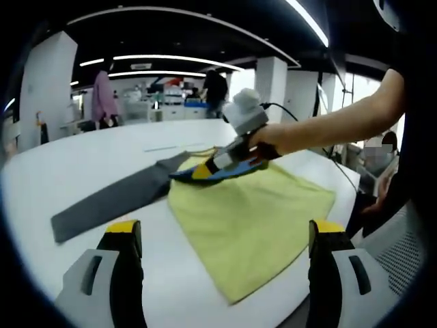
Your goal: Fold the garment on the visible template until the final outline fits inside the template.
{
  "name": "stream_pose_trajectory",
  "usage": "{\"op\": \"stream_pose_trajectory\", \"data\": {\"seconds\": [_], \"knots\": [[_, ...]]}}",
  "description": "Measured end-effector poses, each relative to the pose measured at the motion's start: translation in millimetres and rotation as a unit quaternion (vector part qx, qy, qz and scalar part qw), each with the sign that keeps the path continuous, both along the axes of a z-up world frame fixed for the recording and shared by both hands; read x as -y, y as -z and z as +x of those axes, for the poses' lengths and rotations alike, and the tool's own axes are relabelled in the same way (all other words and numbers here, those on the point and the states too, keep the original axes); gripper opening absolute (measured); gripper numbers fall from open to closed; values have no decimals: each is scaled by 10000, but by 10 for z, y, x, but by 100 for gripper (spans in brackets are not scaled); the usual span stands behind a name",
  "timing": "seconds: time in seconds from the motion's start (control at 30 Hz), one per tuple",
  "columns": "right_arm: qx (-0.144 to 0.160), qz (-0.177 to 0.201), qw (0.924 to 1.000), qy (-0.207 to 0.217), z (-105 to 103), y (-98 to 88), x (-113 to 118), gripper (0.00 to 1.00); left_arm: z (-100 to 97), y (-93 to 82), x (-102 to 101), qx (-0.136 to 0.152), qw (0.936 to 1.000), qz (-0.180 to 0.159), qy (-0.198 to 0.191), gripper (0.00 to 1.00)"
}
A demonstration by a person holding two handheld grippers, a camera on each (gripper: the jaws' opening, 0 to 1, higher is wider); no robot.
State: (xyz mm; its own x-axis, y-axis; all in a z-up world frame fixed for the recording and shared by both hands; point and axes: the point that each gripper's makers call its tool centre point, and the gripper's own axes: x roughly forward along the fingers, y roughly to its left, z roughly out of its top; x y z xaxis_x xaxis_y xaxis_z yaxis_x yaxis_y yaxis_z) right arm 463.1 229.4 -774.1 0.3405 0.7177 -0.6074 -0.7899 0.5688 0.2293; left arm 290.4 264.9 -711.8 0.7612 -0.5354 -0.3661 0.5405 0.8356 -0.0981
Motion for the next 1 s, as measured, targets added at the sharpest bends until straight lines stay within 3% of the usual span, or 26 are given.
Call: {"op": "stream_pose_trajectory", "data": {"seconds": [0.1,0.73,1.0], "knots": [[-67,107,9999,4,-4,-29,11,1,8,-3,-14,8,10000,-9,-10,99],[166,248,9978,598,241,-393,625,58,45,-65,34,92,9999,122,17,99],[229,204,9972,680,253,-500,987,63,54,-78,30,96,9998,147,28,99]]}}
